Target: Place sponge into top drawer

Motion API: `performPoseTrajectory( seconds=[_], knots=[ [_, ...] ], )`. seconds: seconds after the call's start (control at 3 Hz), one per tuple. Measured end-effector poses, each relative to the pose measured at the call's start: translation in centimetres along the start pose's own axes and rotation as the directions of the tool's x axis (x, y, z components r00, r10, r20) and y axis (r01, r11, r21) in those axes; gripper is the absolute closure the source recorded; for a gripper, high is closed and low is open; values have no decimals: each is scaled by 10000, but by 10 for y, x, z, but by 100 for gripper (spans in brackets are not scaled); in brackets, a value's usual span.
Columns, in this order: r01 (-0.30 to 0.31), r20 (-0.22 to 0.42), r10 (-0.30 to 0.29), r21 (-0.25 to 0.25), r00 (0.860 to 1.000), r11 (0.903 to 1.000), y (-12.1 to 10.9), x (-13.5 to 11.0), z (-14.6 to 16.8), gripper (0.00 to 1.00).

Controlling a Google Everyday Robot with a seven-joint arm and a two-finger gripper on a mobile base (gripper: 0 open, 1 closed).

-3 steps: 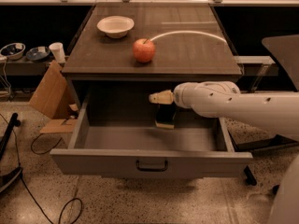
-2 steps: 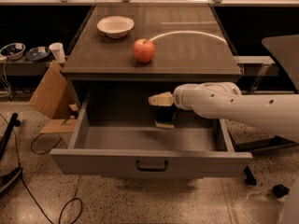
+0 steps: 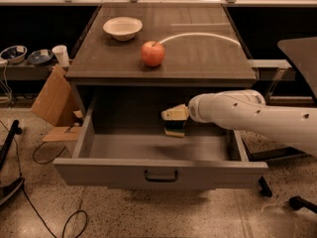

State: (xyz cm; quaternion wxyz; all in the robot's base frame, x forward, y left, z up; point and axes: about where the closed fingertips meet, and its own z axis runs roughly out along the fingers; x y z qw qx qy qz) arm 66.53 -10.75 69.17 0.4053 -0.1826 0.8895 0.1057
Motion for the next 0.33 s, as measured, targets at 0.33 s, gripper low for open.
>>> performPoseTrajectory(
  seconds=[0.33],
  knots=[
    [0, 0, 0, 0, 10000, 10000, 0, 0, 0, 0]
  ],
)
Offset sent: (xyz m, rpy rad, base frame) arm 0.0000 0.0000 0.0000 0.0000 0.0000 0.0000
